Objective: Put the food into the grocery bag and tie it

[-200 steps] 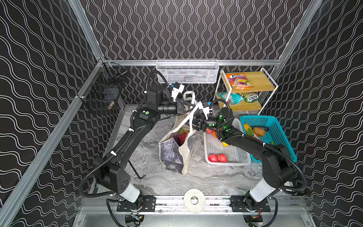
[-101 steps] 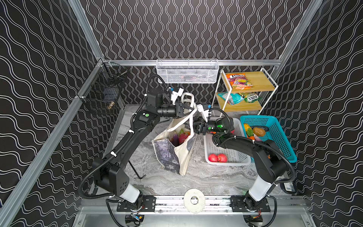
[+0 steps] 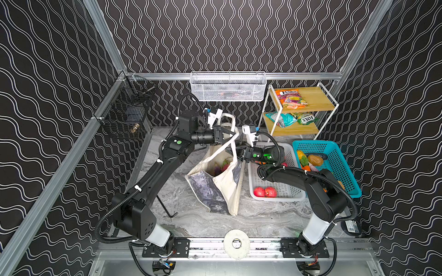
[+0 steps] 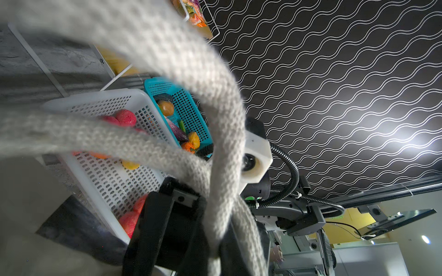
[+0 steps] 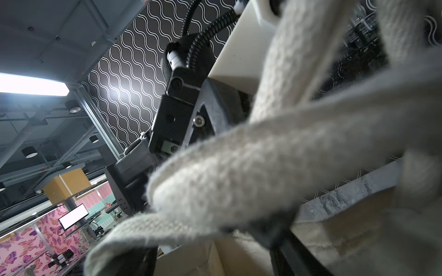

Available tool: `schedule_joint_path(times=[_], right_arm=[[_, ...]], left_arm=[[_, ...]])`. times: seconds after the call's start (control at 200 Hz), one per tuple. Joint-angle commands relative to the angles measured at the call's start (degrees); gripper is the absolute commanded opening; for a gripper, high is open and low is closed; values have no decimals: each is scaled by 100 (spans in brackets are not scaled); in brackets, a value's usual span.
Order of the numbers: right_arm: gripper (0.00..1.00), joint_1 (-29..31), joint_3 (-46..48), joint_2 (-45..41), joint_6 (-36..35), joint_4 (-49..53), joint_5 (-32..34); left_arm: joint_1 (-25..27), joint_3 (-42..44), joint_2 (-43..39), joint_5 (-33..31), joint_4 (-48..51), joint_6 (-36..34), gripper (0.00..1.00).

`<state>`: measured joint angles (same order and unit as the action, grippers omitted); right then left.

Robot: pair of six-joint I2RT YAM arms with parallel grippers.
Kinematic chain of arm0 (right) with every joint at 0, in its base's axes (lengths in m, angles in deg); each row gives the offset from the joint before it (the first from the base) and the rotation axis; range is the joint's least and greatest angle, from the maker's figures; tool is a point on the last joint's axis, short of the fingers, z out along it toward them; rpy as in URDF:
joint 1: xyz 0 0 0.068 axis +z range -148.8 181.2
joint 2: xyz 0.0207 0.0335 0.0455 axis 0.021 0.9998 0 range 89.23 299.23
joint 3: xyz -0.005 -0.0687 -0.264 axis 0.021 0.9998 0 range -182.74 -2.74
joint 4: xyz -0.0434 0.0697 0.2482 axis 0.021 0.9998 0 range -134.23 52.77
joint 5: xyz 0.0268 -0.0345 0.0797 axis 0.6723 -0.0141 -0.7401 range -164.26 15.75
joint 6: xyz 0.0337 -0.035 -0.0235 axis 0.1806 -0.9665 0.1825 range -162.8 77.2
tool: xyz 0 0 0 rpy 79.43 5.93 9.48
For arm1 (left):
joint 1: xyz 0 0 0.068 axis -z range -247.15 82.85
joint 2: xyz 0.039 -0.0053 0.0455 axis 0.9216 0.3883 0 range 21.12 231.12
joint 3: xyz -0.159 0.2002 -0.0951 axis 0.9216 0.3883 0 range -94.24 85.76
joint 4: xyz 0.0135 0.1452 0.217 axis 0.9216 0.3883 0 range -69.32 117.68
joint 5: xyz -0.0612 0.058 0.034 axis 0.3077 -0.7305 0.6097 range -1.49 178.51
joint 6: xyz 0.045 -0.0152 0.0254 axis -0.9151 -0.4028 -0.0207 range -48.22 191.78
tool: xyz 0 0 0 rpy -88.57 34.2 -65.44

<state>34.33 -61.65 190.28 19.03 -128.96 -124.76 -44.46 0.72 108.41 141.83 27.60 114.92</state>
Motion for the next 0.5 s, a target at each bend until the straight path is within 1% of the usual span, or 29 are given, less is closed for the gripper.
schedule_joint_path(times=[0.0,0.21,0.491], right_arm=[[74,36,-6,-164,-26,-1025,524],[82,141,36,-271,-290,-756,761],[86,150,102,-191,-119,-1218,860]], left_arm=[[-25,17,16,-396,124,-215,0],[-30,88,8,-462,126,-238,0],[-93,220,-32,-486,82,-218,0]])
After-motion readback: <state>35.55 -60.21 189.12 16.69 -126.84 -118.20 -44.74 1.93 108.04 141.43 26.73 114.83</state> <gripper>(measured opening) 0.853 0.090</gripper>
